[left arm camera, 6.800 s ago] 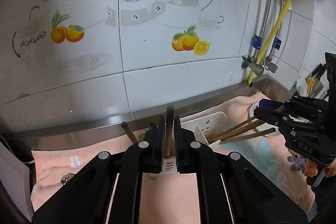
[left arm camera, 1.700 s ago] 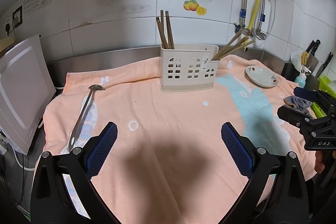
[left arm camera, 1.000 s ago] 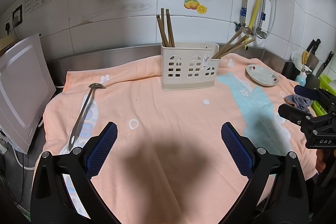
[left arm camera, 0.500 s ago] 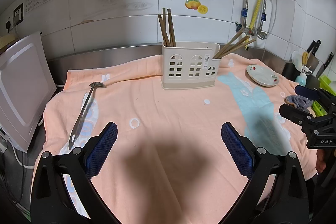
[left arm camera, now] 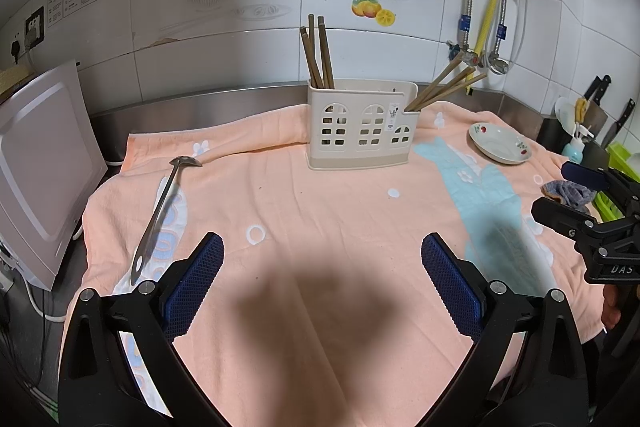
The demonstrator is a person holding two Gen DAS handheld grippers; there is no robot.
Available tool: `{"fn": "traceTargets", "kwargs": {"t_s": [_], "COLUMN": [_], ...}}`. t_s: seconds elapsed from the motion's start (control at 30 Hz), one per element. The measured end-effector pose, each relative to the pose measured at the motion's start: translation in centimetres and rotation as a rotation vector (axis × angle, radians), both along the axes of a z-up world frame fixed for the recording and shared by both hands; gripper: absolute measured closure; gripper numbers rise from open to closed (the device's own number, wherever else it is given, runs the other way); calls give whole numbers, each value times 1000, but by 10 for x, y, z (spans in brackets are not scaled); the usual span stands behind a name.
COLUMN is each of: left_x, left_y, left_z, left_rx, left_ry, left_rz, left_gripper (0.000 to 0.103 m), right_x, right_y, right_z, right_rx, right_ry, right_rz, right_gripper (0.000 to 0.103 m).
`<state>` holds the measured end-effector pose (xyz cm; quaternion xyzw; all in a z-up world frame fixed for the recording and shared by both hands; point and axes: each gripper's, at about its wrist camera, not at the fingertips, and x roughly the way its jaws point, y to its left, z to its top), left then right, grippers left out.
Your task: Organize utensils
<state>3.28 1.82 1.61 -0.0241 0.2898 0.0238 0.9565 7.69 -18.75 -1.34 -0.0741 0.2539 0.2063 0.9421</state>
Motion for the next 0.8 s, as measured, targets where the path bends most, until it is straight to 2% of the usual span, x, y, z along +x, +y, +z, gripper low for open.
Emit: {"fn": "traceTargets", "kwargs": {"t_s": [0.5,0.8], "left_x": [-4,-2], "left_y": [2,10], "left_z": [0,0], "left_rx": [25,-6], "left_ry": [-14,1], "left_rz": [26,45], "left_gripper": [5,5], "right_x": [-2,-1], "right_y": [-1,-3], "right_z": [-1,-3], "right_rx": [5,6], "right_ry": [1,5], "right_rz": [-3,-1], "right_gripper": [7,7]}}
